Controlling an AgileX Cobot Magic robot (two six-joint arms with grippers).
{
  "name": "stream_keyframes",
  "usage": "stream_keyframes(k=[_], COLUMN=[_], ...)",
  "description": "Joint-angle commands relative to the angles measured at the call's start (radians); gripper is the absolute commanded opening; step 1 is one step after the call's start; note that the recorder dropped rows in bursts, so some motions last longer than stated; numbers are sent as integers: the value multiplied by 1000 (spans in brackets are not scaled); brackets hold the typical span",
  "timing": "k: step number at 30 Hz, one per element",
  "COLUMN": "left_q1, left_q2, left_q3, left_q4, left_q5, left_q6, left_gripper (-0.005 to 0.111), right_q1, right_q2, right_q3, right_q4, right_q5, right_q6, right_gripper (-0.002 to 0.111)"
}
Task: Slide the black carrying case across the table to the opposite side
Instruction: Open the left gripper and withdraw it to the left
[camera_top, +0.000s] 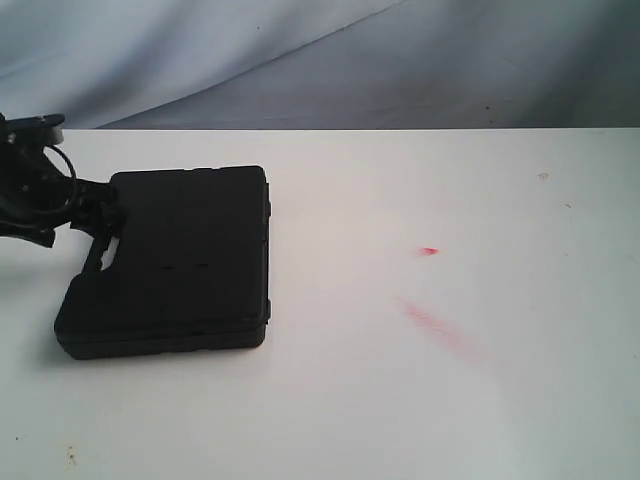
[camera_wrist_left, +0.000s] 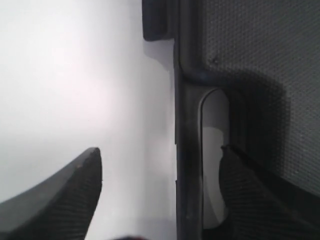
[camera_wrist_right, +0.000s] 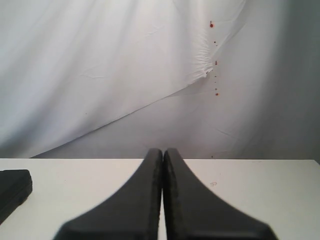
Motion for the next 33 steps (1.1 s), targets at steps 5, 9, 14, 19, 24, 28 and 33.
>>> stream_keyframes(k=[5, 9, 14, 19, 24, 28, 33], left_q1=[1, 1, 1, 1, 1, 1, -5], left_q2=[-108, -164, -239, -338, -460, -571, -709], left_q3=[3, 3, 3, 72, 235, 376, 532], left_q4=[-6, -6, -6, -50, -54, -79, -146], left_q5=[94, 151, 220, 194, 53, -60, -161], left_q6=[9, 9, 13, 17, 17, 17, 17], left_gripper=[64, 50, 11, 1, 1, 1, 1], right_q1=[-8, -8, -8, -8, -8, -8, -8], right_q2=[-6, -6, -6, -6, -6, -6, -6], right_q3=[4, 4, 4, 4, 4, 4, 4], right_q4=[-16, -16, -16, -16, -16, -16, -16], right_q5=[2, 2, 2, 2, 2, 2, 2], right_q6=[-4, -4, -4, -4, -4, -4, -4], right_gripper=[0, 0, 0, 0, 0, 0, 0])
